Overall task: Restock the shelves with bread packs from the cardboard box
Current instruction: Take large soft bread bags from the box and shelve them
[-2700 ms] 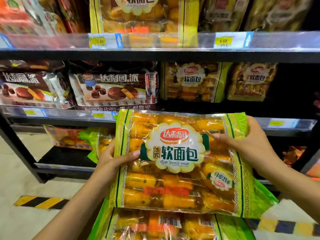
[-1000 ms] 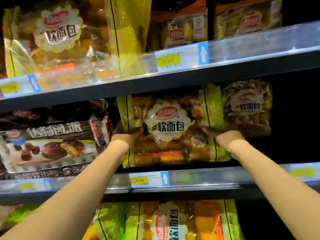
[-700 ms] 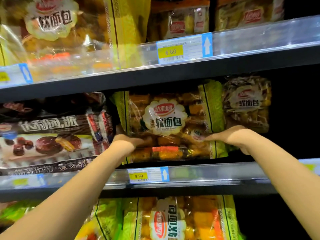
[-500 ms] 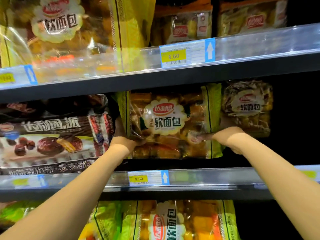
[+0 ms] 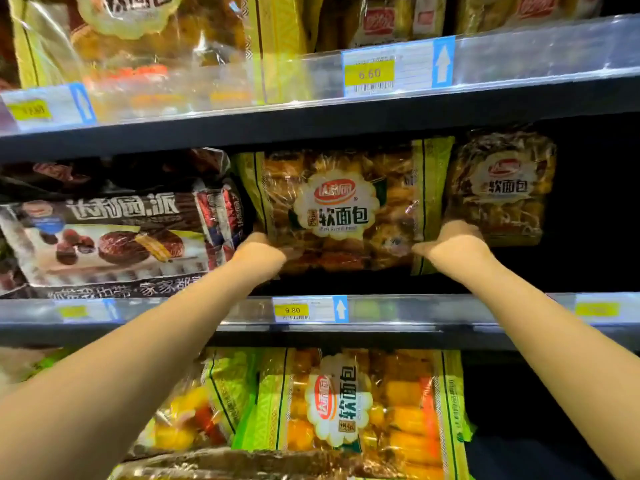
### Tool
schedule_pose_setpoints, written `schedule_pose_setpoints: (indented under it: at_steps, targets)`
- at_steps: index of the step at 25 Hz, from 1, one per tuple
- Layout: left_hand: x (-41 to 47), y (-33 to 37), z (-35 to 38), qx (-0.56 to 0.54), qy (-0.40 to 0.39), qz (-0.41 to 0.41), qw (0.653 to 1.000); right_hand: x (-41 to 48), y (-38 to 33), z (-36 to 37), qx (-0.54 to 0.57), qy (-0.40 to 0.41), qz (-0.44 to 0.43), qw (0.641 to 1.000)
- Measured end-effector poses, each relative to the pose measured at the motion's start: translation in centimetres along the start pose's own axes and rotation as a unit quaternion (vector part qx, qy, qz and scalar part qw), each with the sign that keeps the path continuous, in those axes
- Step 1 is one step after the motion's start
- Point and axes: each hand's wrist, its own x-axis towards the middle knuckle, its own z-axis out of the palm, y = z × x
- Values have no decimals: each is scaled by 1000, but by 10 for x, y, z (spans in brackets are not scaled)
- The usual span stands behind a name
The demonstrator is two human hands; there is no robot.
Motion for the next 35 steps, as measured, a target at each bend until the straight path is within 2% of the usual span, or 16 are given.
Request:
schedule_pose_setpoints:
  at_steps: [2, 3, 5, 7, 9, 11, 13, 15, 18, 22, 25, 29, 31, 35]
  targets:
    - [-43, -16, -18, 50, -12, 61, 997, -39, 1, 1, 8, 78, -82, 994]
    - [-71, -26, -28, 95, -21, 101, 990, -63, 1, 1, 16, 87, -142, 986]
    - [-119, -50, -46, 162, -46, 171, 971, -113, 1, 5, 18, 28, -248, 968]
    - [-156, -83, -57, 203, -67, 247, 945, -156, 7, 14, 3, -96, -294, 951]
    - [-183, -116, -64, 232, -132, 269, 926, -187, 14, 26, -19, -228, -297, 927]
    - [-201, -145, -69, 266, -212, 240, 909, -202, 18, 39, -92, -324, -294, 894]
    - [-204, -164, -76, 279, -271, 173, 905, -208, 21, 48, -154, -367, -285, 872]
    - [-199, -174, -83, 293, -290, 138, 901, -208, 24, 57, -186, -364, -288, 866]
    - [-193, -180, -89, 305, -279, 114, 903, -207, 24, 74, -217, -336, -310, 862]
    - [-193, -184, -88, 267, -276, 107, 917, -207, 25, 80, -200, -317, -352, 858]
    - [-197, -178, -88, 250, -267, 113, 924, -209, 26, 72, -145, -348, -328, 866]
    - [-201, -171, -84, 300, -220, 159, 914, -206, 21, 69, -93, -386, -252, 882]
    - [-202, -173, -84, 298, -197, 183, 916, -204, 15, 68, -76, -427, -226, 872]
    - [-203, -174, -88, 300, -171, 206, 916, -206, 7, 76, -104, -459, -250, 846]
